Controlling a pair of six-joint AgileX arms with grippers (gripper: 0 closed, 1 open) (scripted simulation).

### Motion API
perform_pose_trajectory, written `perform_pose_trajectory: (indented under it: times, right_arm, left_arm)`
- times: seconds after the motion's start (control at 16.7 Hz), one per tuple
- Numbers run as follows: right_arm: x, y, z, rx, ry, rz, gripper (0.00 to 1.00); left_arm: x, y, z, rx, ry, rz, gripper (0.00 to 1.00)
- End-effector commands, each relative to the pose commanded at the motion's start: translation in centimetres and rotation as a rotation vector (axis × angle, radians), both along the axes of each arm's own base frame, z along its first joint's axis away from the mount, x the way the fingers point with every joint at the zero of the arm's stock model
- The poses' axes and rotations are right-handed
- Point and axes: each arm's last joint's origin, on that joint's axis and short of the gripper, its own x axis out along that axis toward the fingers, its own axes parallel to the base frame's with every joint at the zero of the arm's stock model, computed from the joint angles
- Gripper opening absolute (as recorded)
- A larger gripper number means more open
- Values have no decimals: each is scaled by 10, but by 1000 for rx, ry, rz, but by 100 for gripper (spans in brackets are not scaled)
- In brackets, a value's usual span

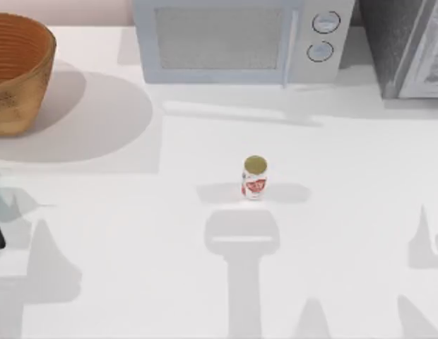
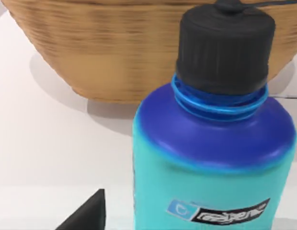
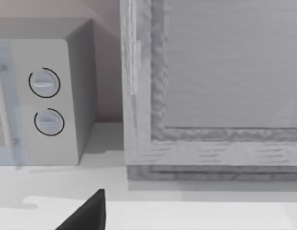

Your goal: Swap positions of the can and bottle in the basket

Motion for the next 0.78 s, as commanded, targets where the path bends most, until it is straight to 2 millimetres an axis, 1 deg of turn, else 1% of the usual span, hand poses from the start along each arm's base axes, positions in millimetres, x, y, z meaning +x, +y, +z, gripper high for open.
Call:
perform_pose_trajectory:
  times: [0.3,0.42,0.54,0.78]
  right_arm:
    - [0,0,0,0,0,0,100]
    - [0,0,0,0,0,0,100]
    - [0,0,0,0,0,0,100]
    - [0,0,0,0,0,0,100]
  left_arm:
    - [-1,-1,-1,-2,4,-2,100]
    - [3,0,-1,-1,2,-1,100]
    - [15,1,-4,0,1,0,100]
    - [46,0,-10,0,1,1,100]
